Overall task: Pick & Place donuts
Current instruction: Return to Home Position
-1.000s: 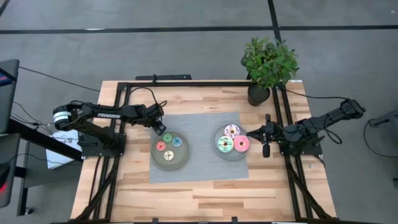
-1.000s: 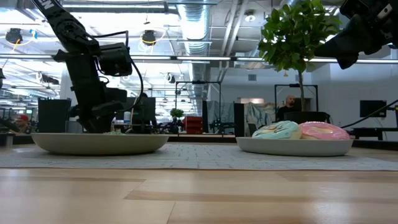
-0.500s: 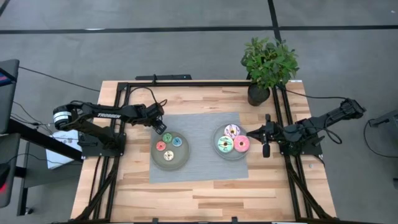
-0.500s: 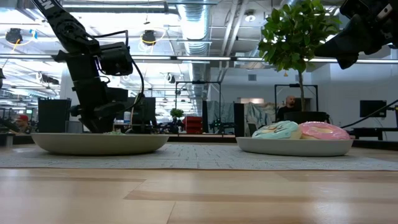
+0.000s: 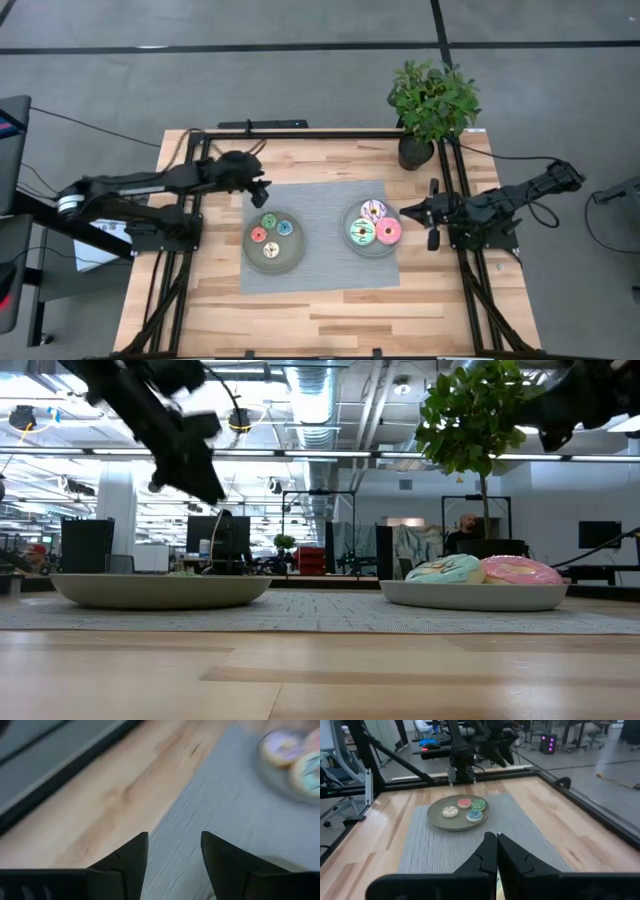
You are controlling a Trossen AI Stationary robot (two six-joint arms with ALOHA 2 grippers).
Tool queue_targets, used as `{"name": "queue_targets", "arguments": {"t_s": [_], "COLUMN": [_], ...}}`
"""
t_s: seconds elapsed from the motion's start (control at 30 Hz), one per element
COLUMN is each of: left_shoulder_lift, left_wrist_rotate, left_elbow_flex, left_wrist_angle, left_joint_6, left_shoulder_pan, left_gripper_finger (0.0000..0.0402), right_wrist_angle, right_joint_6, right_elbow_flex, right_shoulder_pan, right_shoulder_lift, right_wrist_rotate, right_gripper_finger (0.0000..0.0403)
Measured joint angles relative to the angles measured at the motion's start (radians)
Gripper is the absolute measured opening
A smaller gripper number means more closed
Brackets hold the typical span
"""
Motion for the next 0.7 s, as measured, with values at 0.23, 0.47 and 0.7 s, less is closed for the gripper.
{"name": "queue_targets", "arguments": {"t_s": [0.23,0.47,0.7], "left_shoulder_lift": [-0.266,-0.433,-0.613], "left_wrist_rotate": [-0.001,-0.020,-0.062], "left_elbow_flex": [-0.005,-0.032,-0.236], "left_wrist_angle": [-0.066,-0.048,0.142], "left_joint_6": [0.058,0.092,0.077], "left_shoulder_pan": [-0.079,-0.226,-0.333], "left_gripper_finger": [0.0177,0.0177,0.0177], "right_wrist_angle": [-0.111,-0.201,-0.216], "right_joint_6": [-0.008,-0.009,-0.025], "right_elbow_flex": [0.024,0.024,0.017], "right_shoulder_pan": [0.027,0.067,0.124], "right_shoulder_lift": [-0.105,-0.228,-0.347], "right_wrist_rotate": [0.002,0.001,0.000], "right_gripper_finger": [0.0001,0.0001,0.0001]}}
